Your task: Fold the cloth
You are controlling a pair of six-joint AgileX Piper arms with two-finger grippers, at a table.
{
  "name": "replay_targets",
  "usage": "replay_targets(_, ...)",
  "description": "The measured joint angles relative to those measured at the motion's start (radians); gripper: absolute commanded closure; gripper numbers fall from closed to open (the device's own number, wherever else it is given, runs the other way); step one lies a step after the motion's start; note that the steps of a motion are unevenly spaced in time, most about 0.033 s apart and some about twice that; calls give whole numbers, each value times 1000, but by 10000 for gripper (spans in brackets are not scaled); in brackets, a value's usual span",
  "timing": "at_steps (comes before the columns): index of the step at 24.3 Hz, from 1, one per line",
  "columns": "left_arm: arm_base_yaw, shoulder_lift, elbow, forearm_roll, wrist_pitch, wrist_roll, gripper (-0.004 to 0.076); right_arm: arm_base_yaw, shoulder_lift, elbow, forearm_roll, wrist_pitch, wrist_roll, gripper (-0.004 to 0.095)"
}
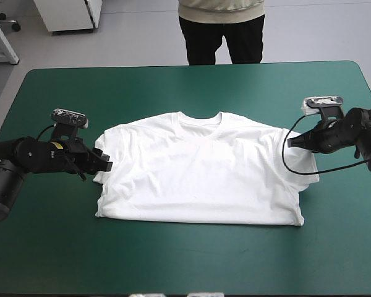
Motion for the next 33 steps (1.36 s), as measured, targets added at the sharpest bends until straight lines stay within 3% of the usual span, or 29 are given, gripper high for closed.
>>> replay_targets(5, 0, 0, 0, 2, 6, 0, 318, 202, -8, 0, 22, 6, -11, 921)
replay_targets(9, 0, 0, 0, 26, 52, 1, 318, 367, 96, 0, 45, -6, 35, 908)
replay_targets(11, 0, 0, 0, 49, 66, 0, 318, 387, 159, 0, 45, -25, 39, 787)
replay_targets(14, 0, 0, 0, 60, 71, -25, 318, 390, 220, 0, 45, -58, 21, 468)
replay_targets(15, 0, 0, 0, 60, 71, -32, 318, 390, 226, 0, 45, -60, 10, 433)
replay_targets(25, 0, 1, 0, 146, 55, -178, 318, 390, 48, 0, 41, -91, -9, 463)
replay_targets(33, 24, 143, -5, 255, -108, -354, 318, 390, -226, 0, 44, -45, -11, 464)
